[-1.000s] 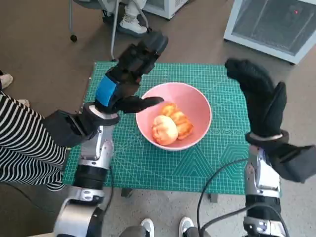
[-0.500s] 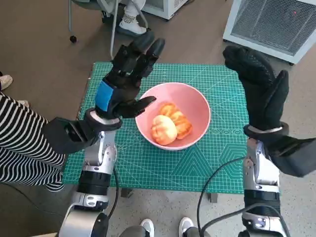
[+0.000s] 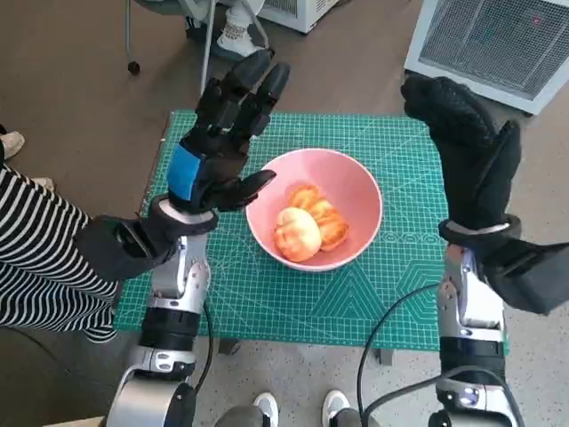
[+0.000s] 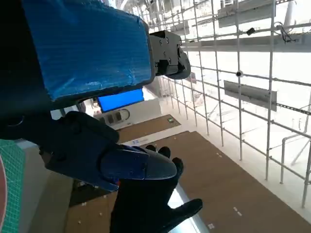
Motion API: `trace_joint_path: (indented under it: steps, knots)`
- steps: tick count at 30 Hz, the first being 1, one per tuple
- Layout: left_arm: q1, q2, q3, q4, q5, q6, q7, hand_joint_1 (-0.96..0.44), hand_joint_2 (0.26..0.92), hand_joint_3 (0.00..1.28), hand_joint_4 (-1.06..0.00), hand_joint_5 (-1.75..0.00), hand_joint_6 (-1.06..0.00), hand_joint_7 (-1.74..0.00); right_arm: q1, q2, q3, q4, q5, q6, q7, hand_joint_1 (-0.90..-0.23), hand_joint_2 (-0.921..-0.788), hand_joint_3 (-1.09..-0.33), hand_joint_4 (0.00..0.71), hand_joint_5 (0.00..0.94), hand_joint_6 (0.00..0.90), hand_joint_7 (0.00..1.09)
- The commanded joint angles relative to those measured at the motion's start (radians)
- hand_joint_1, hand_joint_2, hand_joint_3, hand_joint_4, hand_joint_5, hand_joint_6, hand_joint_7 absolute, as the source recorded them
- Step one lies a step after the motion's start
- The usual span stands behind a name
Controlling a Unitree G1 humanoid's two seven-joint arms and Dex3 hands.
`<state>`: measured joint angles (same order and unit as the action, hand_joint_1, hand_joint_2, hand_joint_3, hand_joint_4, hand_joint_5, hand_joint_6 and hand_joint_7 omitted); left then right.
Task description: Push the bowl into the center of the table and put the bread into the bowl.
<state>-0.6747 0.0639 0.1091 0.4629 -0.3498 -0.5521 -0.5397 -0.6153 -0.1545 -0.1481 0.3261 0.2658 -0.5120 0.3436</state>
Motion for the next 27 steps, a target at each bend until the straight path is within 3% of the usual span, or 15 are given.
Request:
trace_joint_path:
  steps: [1, 11, 27]
  knots:
    - [0.018, -0.003, -0.004, -0.013, 0.027, -0.020, 0.014, -0.60, 0.921, 0.29, -0.11, -0.03, 0.00, -0.46, -0.001, -0.010, 0.006, 0.016, -0.029, 0.005, -0.006, -0.758, -0.921, -0.694, 0.201, 0.007, 0.051, 0.57]
    - [0.025, 0.007, 0.000, -0.021, 0.054, -0.018, 0.046, -0.60, 0.919, 0.28, -0.11, -0.03, 0.00, -0.47, -0.005, -0.010, 0.002, 0.017, -0.046, 0.011, -0.011, -0.759, -0.921, -0.699, 0.204, 0.007, 0.054, 0.57]
    - [0.043, 0.010, -0.005, -0.065, 0.058, 0.028, 0.085, -0.59, 0.918, 0.24, -0.11, -0.03, 0.00, -0.51, 0.003, -0.010, -0.001, 0.021, -0.046, 0.016, -0.017, -0.767, -0.921, -0.697, 0.207, 0.006, 0.059, 0.56]
